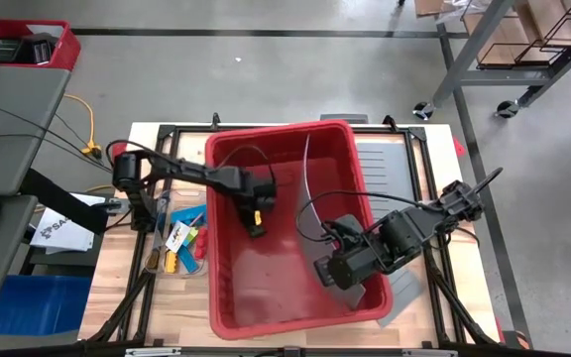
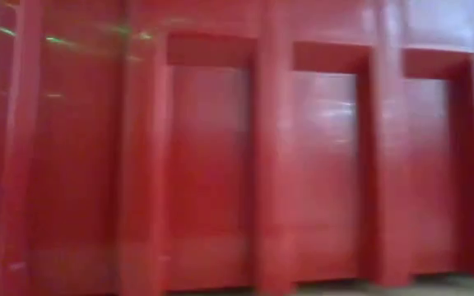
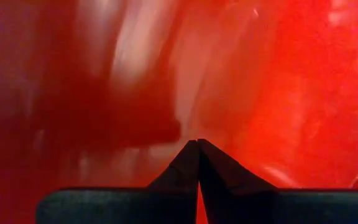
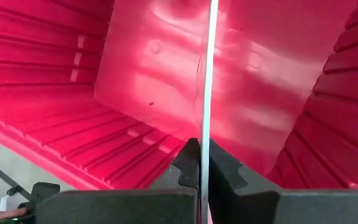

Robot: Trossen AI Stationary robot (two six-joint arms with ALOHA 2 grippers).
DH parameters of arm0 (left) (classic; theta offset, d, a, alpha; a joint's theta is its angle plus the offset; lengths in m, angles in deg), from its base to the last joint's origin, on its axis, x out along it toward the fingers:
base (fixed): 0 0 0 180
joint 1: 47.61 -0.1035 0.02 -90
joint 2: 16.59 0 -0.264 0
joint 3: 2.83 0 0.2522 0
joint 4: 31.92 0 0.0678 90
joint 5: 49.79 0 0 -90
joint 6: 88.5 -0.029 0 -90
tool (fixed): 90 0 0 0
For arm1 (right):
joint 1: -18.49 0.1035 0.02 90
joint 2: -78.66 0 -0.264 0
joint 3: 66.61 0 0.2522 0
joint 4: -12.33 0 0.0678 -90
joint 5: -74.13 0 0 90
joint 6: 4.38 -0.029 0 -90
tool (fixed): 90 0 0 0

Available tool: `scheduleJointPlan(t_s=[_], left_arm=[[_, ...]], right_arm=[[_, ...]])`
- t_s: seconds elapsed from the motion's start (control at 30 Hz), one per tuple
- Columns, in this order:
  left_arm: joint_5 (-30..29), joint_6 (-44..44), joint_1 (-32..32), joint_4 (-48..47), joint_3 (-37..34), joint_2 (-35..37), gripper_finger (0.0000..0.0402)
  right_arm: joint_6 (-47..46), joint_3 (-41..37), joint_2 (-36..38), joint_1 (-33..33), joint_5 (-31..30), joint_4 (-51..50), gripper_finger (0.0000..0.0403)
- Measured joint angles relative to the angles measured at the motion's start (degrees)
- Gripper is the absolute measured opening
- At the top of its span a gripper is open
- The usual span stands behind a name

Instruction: Sort Items/Unsort Items

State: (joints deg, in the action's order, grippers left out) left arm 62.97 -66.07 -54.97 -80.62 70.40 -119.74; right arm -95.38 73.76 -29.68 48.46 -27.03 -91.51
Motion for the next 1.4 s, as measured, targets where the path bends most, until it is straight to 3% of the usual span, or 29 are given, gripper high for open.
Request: scheduleJointPlan(t_s=[0.23,0.6,0.77,1.03,1.13,1.27,1.4], left_arm=[[0.13,3.91,2.8,6.4,-1.73,-0.01,0.0],[0.15,3.94,2.91,7.09,-1.71,0.0,0.0],[0.15,3.94,2.89,8.56,-1.69,0.0,0.0],[0.2,2.99,2.89,9.65,-1.69,0.0,0.0],[0.22,2.94,2.89,9.65,-1.69,0.0,0.0],[0.23,2.94,2.89,9.65,-1.69,0.0,0.0],[2.52,3.39,3.36,9.38,-1.69,-0.01,0.0]], right_arm=[[0.37,0.02,-0.01,-0.05,0.49,0.21,0.0014],[2.59,4.18,-0.04,-0.12,4.03,1.57,0.0168],[6.7,7.51,0.0,-1.81,6.85,0.03,0.0195],[13.24,7.93,2.83,-2.52,9.09,-0.04,0.0162],[13.9,7.91,4.57,-1.38,4.46,0.04,0.0116],[14.43,7.91,6.11,-0.88,-1.04,0.07,0.0017],[12.16,5.38,6.9,-0.66,0.06,0.09,0.0003]])
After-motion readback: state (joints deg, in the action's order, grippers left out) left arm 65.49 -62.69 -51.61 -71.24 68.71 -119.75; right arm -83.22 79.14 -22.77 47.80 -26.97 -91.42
